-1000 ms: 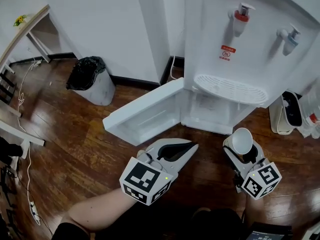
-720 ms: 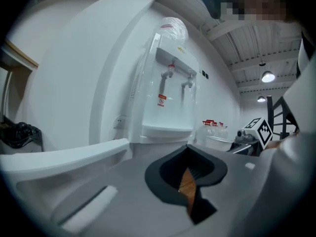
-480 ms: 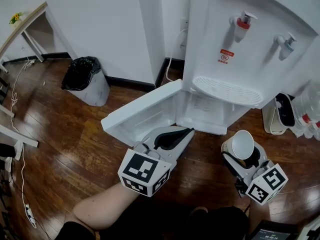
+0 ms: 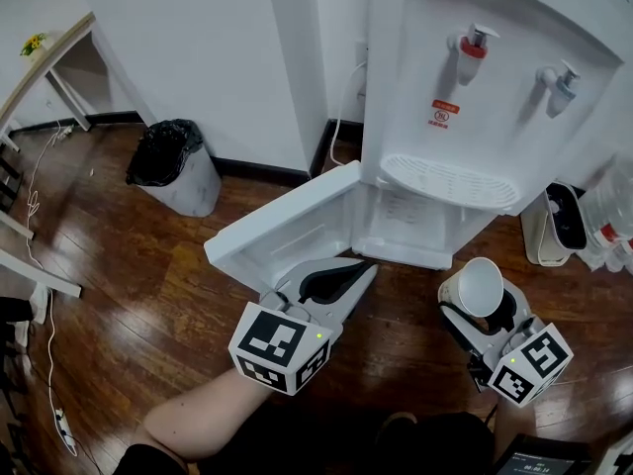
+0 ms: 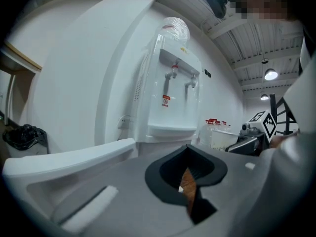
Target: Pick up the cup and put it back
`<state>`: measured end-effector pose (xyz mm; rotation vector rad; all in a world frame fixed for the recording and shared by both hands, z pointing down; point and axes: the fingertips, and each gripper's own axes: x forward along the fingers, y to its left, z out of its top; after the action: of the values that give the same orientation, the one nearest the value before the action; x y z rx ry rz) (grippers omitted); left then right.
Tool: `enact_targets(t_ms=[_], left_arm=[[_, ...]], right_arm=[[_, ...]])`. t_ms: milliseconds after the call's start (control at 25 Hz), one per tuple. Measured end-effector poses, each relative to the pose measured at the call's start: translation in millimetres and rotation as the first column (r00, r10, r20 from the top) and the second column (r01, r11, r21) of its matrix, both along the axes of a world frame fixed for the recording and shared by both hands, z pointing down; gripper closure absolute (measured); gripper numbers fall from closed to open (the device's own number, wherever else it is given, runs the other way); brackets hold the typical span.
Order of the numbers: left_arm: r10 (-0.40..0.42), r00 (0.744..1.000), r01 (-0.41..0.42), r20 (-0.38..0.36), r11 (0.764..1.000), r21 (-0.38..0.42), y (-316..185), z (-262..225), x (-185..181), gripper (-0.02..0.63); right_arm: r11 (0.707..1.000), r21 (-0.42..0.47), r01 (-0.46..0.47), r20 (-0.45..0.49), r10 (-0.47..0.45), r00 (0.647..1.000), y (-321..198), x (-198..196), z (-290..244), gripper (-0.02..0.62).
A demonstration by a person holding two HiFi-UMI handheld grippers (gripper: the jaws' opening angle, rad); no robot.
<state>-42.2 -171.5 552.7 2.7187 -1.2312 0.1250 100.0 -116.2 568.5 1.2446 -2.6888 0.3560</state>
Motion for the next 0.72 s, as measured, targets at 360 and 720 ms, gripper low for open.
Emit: enact_targets(t_ms=[360,720], left_arm=[[0.007,1.000,-0.007,0.003,1.000,0.016,2.7,-6.3,-0.6,0.604],[0.025,1.000,-0.025,0.012,1.000,0.017,4.8,-5.1,2.1,0.604]], right_arm=[[1.000,0.018,0.019,0.001,-0.019,1.000,-0.4,-4.4,-11.2,0.275],[1.000,0.004,0.020,-0.013,-0.019,1.000,2.8,-5.9,-8.7,0.275]])
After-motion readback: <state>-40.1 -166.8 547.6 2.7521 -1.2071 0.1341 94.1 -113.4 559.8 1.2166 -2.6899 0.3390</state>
